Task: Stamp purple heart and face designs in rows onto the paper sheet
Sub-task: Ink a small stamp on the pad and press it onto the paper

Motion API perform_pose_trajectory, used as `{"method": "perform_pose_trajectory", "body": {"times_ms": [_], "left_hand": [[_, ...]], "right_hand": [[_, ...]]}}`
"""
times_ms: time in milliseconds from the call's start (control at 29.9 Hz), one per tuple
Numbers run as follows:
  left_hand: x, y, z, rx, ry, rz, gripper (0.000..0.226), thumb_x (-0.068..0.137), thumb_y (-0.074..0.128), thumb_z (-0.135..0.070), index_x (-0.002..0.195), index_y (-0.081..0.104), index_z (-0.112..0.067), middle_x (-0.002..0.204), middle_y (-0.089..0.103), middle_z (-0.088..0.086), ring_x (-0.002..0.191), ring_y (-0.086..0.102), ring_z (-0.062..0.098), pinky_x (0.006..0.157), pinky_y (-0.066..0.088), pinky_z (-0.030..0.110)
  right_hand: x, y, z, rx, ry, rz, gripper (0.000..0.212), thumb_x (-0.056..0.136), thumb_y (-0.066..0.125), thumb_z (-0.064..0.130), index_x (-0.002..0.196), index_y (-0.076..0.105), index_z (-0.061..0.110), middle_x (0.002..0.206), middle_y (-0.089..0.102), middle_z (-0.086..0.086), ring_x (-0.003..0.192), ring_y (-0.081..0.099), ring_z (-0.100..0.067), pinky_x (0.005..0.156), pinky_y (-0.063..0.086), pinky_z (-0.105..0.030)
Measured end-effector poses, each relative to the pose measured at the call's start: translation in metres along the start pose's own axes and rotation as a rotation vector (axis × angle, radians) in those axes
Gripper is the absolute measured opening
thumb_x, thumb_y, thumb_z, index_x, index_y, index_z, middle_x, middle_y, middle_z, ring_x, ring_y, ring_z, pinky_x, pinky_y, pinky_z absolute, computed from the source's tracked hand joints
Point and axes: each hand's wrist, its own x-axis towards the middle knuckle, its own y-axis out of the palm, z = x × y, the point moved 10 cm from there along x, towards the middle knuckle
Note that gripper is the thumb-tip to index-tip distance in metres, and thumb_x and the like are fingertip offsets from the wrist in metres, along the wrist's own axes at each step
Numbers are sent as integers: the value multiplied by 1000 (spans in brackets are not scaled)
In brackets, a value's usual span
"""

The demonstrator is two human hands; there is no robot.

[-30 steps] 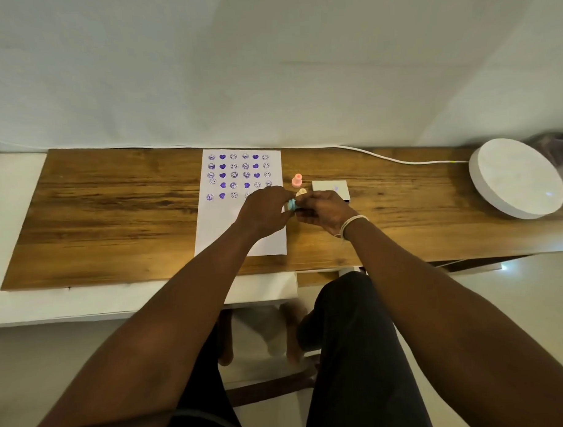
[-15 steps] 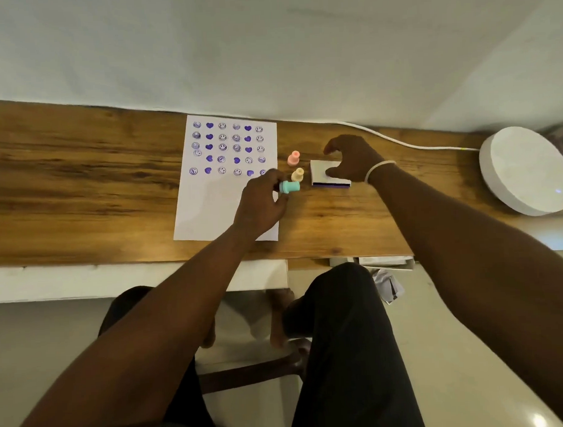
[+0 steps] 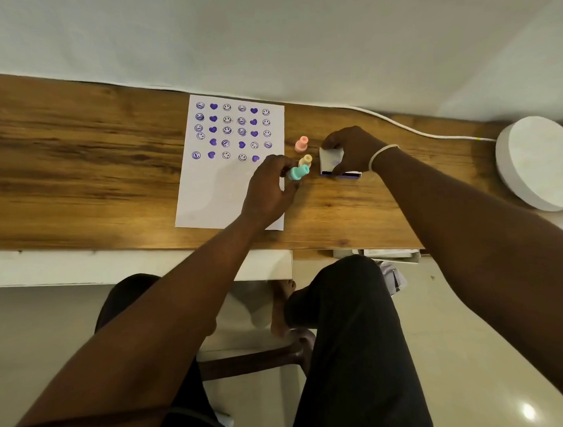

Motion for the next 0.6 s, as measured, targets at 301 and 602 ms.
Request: {"method": "perform_pose_trajectory", "body": {"times_ms": [301,602], "left_hand": [[-2,7,1,-12,46,30,30,88,67,-27,114,62,-14,106,64,3,94,56,13,81,48,27],[-6,12,-2,-10,82,36,36,88,69,-25,121,61,-13,114,66,5,100,58,12,87,45,19]], "right_hand": [[10,-17,-5,126,52,128,33,86,67,25,117,71,15,117,69,-5,100,58,-18,84,45,-30],[26,-31,3,43,45,45,38,87,54,24,122,64,15,125,65,-9,107,59,-27,89,47,-33]]}}
